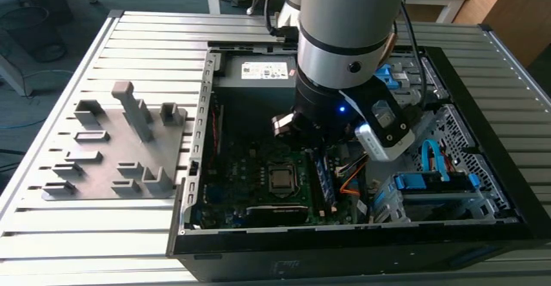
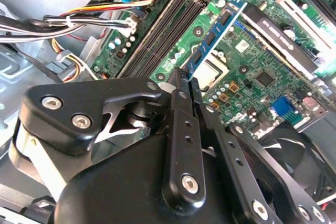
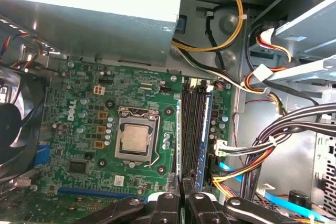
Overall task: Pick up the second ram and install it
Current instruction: 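Insert the second ram into the second slot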
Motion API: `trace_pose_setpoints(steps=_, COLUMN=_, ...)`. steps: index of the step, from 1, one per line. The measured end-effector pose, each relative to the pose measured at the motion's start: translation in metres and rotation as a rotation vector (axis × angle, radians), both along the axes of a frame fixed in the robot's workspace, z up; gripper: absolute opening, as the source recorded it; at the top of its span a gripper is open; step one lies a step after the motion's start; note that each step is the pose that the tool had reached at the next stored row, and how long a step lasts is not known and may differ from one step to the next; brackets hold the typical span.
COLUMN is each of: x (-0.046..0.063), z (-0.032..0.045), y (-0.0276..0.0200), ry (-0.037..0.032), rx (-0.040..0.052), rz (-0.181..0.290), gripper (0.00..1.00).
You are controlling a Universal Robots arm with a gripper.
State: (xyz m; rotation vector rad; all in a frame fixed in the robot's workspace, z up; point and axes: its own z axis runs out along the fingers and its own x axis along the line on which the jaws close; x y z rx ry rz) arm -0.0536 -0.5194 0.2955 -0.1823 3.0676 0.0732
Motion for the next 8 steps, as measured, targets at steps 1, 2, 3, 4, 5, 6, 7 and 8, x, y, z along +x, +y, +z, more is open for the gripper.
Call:
trace_pose_setpoints(steps=1, x=0.0, z=0.0, y=0.0, ry=0.0, rx=0.0, rz=-0.004, gripper=0.14)
trace_pose_setpoints(steps=2, x=0.0, z=0.0, y=0.0, ry=0.0, rx=-0.0001, rz=-0.007, gripper=0.14)
trace_pose_setpoints(steps=3, x=0.0, z=0.0, y=0.0, ry=0.0, rx=-0.0002, rz=-0.011, gripper=0.14)
trace_pose_setpoints(steps=4, x=0.0, z=0.0, y=0.0, ry=0.0, rx=-0.0002, rz=-0.015, gripper=0.14)
trace_pose_setpoints(steps=5, x=0.0, z=0.0, y=0.0, ry=0.0, rx=-0.0003, rz=-0.018, gripper=0.14)
trace_pose_setpoints(steps=6, x=0.0, z=0.0, y=0.0, ry=0.0, rx=-0.0003, rz=-0.022, gripper=0.14)
trace_pose_setpoints(steps=7, x=0.0, z=0.0, y=0.0, ry=0.0, rx=-0.0004, rz=-0.026, gripper=0.14)
trace_pose_setpoints(steps=8, x=0.0, z=0.0, y=0.0, ry=0.0, rx=-0.0004, rz=-0.029, gripper=0.14)
